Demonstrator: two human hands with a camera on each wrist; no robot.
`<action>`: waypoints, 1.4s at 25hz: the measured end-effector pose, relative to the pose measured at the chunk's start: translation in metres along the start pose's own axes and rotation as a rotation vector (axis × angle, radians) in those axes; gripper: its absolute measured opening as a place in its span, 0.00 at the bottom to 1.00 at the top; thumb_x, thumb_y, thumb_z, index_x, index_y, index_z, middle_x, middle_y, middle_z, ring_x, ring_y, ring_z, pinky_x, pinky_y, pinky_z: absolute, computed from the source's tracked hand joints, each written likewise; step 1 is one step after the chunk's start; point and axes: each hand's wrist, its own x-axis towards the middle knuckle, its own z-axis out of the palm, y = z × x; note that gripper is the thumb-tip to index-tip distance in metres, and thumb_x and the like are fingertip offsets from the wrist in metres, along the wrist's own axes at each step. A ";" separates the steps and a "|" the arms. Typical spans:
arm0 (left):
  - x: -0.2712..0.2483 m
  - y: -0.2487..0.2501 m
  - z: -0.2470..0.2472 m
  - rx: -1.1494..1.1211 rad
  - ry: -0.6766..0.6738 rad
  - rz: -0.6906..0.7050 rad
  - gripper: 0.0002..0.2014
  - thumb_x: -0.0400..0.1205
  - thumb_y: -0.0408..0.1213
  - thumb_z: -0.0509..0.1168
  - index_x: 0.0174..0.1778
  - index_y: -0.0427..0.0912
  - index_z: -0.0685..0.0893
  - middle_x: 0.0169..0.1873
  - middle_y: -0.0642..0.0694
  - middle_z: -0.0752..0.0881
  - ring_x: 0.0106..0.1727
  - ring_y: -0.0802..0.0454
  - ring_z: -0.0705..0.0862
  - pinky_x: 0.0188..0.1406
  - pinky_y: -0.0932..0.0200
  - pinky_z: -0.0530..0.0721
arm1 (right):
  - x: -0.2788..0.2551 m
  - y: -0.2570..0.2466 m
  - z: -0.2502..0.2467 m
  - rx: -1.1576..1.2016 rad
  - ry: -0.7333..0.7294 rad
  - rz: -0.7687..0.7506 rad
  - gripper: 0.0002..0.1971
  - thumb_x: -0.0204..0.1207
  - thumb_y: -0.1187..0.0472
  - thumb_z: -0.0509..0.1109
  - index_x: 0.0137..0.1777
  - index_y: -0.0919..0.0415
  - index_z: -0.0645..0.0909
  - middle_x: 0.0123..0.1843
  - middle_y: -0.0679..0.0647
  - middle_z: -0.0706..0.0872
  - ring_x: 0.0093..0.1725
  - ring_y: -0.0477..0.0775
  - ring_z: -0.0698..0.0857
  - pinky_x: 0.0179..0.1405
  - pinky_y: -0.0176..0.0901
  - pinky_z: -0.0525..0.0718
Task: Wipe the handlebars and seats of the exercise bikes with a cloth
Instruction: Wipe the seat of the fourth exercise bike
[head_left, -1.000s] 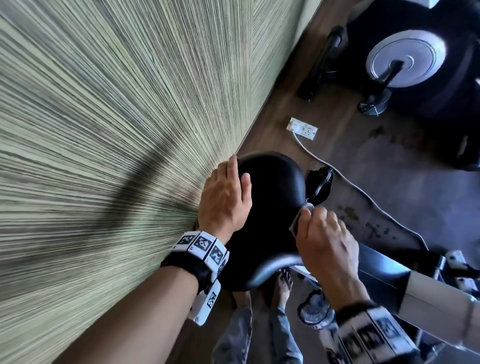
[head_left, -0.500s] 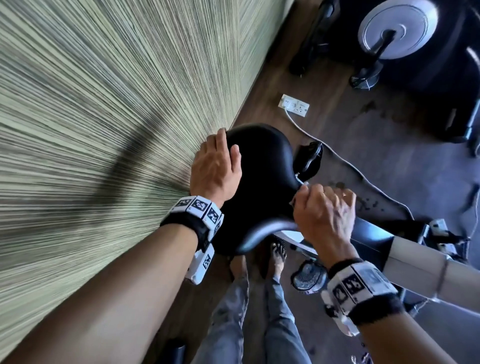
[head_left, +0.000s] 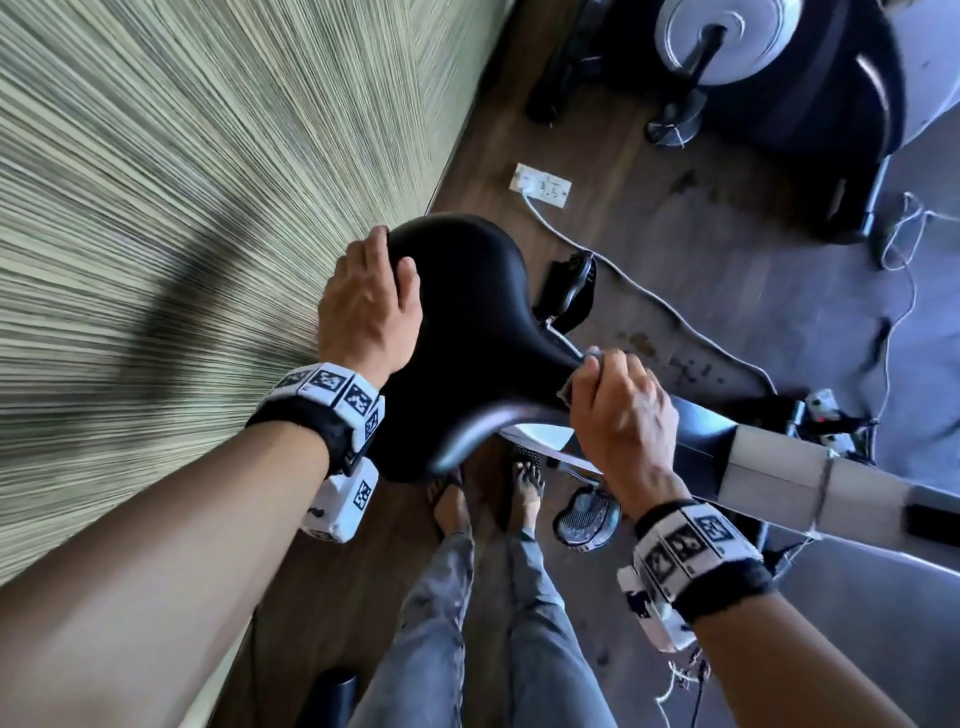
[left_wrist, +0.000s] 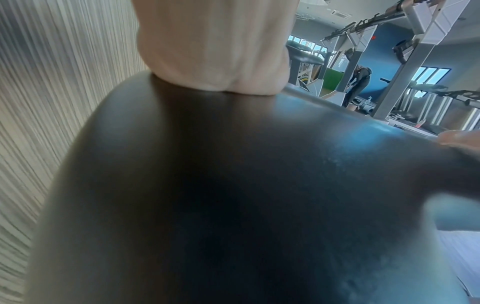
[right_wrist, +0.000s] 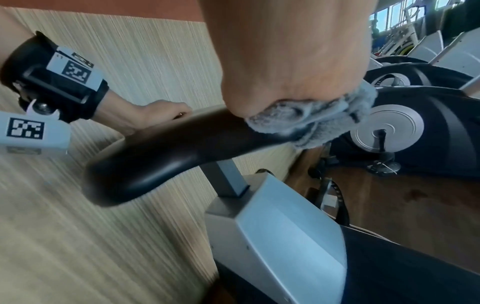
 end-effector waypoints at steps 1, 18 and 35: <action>0.000 0.001 0.000 0.006 0.004 -0.002 0.25 0.91 0.48 0.52 0.81 0.36 0.71 0.68 0.33 0.81 0.67 0.34 0.80 0.64 0.40 0.77 | 0.005 -0.011 0.005 0.008 0.035 0.022 0.19 0.86 0.50 0.55 0.46 0.62 0.81 0.46 0.62 0.87 0.49 0.69 0.86 0.41 0.56 0.83; -0.001 0.000 0.002 -0.006 0.019 0.003 0.26 0.90 0.49 0.51 0.80 0.37 0.72 0.68 0.35 0.82 0.68 0.36 0.80 0.65 0.41 0.78 | -0.023 -0.052 0.038 0.032 0.242 -0.180 0.28 0.89 0.56 0.58 0.82 0.74 0.69 0.82 0.73 0.70 0.84 0.72 0.65 0.89 0.61 0.56; -0.001 -0.001 0.004 0.015 0.026 0.007 0.30 0.88 0.53 0.46 0.79 0.38 0.72 0.68 0.36 0.82 0.67 0.36 0.81 0.62 0.41 0.80 | -0.004 -0.014 0.021 0.231 0.133 0.087 0.23 0.87 0.50 0.53 0.65 0.66 0.81 0.58 0.65 0.86 0.56 0.69 0.83 0.56 0.57 0.78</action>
